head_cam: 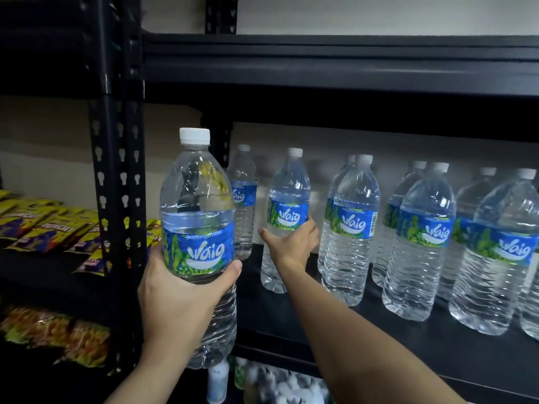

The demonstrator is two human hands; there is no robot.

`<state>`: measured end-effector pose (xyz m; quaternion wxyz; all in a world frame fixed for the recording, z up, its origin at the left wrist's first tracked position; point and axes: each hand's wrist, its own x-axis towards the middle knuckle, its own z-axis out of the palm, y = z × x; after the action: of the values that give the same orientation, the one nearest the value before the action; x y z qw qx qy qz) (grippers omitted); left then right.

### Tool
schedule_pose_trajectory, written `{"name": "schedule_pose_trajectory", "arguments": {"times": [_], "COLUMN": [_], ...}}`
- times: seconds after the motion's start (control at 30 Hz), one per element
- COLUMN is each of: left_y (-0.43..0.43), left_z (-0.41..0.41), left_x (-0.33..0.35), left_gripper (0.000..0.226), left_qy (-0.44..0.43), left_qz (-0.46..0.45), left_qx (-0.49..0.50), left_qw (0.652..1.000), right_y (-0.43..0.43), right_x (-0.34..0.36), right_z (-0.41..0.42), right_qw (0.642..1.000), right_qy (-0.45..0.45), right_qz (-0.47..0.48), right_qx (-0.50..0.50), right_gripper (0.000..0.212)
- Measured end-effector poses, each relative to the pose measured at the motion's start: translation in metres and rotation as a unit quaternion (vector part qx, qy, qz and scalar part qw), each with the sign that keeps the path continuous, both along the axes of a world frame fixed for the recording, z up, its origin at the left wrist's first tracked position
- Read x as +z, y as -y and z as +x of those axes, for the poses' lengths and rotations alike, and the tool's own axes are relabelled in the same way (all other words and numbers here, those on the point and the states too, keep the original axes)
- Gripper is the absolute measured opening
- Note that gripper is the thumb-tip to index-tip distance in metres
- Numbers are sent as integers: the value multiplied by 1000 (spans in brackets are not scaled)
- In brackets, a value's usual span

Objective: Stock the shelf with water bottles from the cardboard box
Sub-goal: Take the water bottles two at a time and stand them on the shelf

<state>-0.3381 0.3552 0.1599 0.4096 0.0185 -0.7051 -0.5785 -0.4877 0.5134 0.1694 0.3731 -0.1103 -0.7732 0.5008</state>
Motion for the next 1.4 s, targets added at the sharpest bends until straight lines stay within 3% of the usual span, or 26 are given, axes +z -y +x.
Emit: {"name": "schedule_pose_trajectory", "arguments": {"times": [0.33, 0.6, 0.7, 0.83, 0.97, 1.4], "left_y": [1, 0, 0, -3, -12, -32], "left_z": [-2, -1, -3, -9, -22, -115], "left_x": [-5, -6, -6, 0, 7, 24], "left_gripper": [74, 74, 73, 78, 72, 68], "left_qy": [14, 14, 15, 10, -4, 8], "left_qz": [0, -11, -15, -17, -15, -30], "left_qx": [-1, -22, -37, -44, -46, -30], "left_qw": [1000, 1000, 999, 999, 999, 999], "right_y": [5, -11, -29, -49, -53, -54], "right_x": [-4, -11, -16, -51, -76, -78], "right_z": [-3, 4, 18, 42, 51, 50], "right_qw": [1000, 990, 971, 917, 846, 832], "right_qy": [26, 80, 164, 271, 338, 342], "right_qz": [13, 88, 123, 234, 386, 416], "right_qx": [0, 71, 126, 175, 145, 132], "right_gripper": [111, 119, 114, 91, 96, 99]}}
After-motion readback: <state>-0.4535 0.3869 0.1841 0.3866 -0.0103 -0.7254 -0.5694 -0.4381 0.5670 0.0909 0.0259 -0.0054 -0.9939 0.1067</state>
